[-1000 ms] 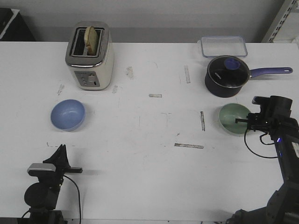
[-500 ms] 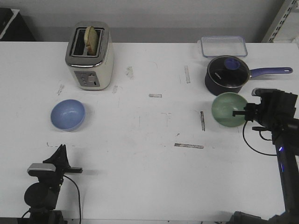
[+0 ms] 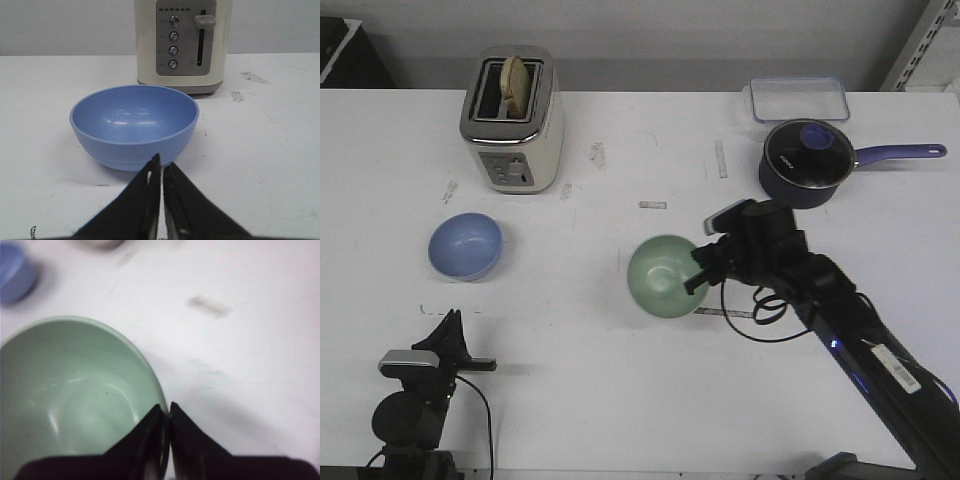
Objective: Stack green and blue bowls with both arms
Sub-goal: 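Drag the green bowl with the right gripper toward the table center and release, then retract the right gripper and reach the left gripper to the blue bowl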
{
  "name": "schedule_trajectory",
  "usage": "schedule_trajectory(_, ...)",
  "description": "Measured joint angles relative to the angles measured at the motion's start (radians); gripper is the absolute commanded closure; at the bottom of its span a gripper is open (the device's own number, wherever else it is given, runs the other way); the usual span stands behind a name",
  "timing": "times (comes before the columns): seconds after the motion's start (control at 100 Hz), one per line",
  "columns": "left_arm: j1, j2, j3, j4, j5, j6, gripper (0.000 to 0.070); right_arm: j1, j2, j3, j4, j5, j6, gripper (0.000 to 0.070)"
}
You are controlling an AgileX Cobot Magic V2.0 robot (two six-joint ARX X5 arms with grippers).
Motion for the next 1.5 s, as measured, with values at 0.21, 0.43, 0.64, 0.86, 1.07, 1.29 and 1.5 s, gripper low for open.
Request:
schedule_trajectory(0.21,0.0,0.0,0.0,0.0,0.0,0.0,0.0699,0.156,0.126,0.0,0.0,0.074,0.002,0.0699)
schedule_trajectory(0.43,0.0,0.0,0.0,-0.001,0.0,0.0,0.0699,0.21,0.224,0.0,0.006,0.08,0.003,0.0698)
schedule_trajectory(0.64,0.0,0.0,0.0,-0.001,0.0,0.0,0.0699,0.21,0.254,0.0,0.011,0.079,0.002,0.0675)
schedule_trajectory(0.86,0.0,0.0,0.0,0.0,0.0,0.0,0.0699,0.21,0.254,0.0,0.01,0.079,0.002,0.0214)
schedule_trajectory(1.07,0.0,0.0,0.0,0.005,0.0,0.0,0.0699,0.201,0.249,0.0,0.011,0.079,0.002,0.0177)
schedule_trajectory(1.29,0.0,0.0,0.0,0.005,0.0,0.0,0.0699,0.135,0.119,0.051,0.027,0.079,0.002,0.0481)
schedule_trajectory(1.5,0.0,0.0,0.0,0.005,0.0,0.0,0.0699,-0.002,-0.065,0.057,0.011,0.119,0.002,0.0699)
